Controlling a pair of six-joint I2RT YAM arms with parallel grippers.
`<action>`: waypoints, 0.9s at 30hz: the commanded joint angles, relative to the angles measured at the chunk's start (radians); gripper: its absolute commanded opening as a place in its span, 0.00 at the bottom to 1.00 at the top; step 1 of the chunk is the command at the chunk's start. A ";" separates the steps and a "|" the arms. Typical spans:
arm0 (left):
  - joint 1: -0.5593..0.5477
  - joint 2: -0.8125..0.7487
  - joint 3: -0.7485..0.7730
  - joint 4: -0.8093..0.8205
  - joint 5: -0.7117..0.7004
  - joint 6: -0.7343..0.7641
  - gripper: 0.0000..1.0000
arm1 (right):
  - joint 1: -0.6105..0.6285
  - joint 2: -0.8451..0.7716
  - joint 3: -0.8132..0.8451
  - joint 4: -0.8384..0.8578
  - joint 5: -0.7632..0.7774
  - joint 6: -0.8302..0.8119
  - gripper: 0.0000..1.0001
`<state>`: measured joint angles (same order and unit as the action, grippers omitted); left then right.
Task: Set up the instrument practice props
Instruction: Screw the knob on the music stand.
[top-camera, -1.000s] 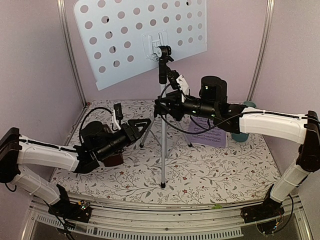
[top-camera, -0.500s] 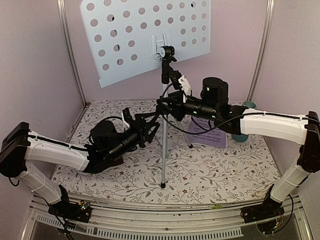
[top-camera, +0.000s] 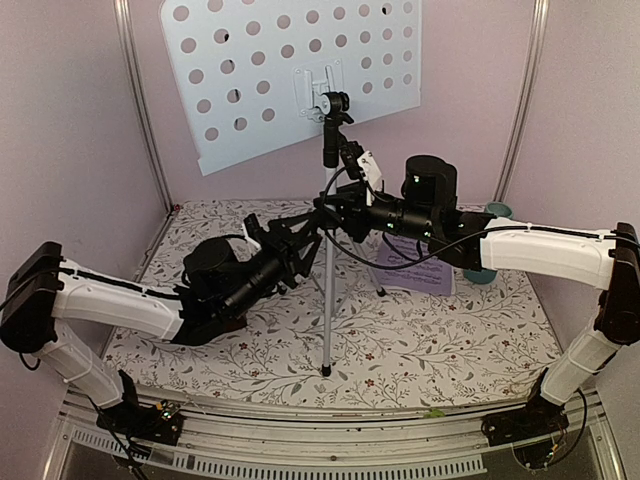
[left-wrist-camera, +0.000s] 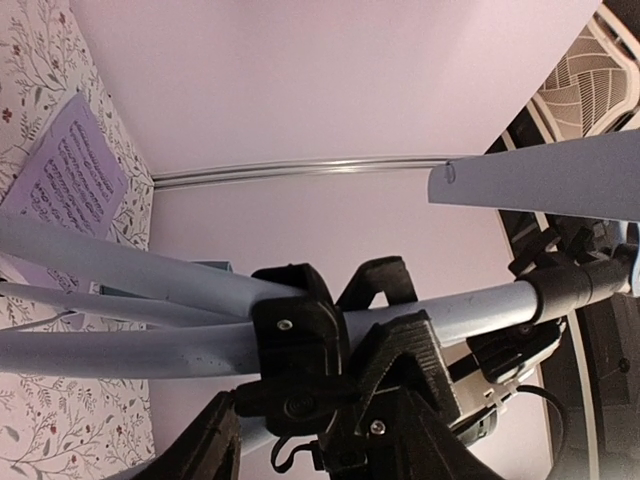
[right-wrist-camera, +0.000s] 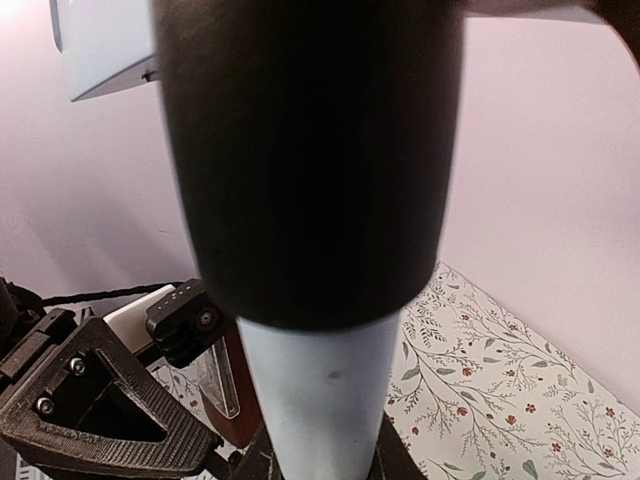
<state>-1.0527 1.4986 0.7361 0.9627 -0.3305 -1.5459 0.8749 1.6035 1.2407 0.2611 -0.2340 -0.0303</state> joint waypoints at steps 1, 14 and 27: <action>-0.009 0.022 0.030 0.035 -0.031 -0.018 0.53 | 0.028 0.062 -0.073 -0.249 -0.051 0.003 0.00; 0.006 0.057 0.057 0.047 -0.031 -0.037 0.44 | 0.028 0.059 -0.080 -0.252 -0.049 0.001 0.00; 0.044 0.045 0.051 0.009 0.018 0.036 0.18 | 0.028 0.059 -0.081 -0.252 -0.050 0.002 0.00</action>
<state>-1.0405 1.5471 0.7696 0.9741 -0.3500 -1.5749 0.8749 1.6032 1.2366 0.2680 -0.2329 -0.0296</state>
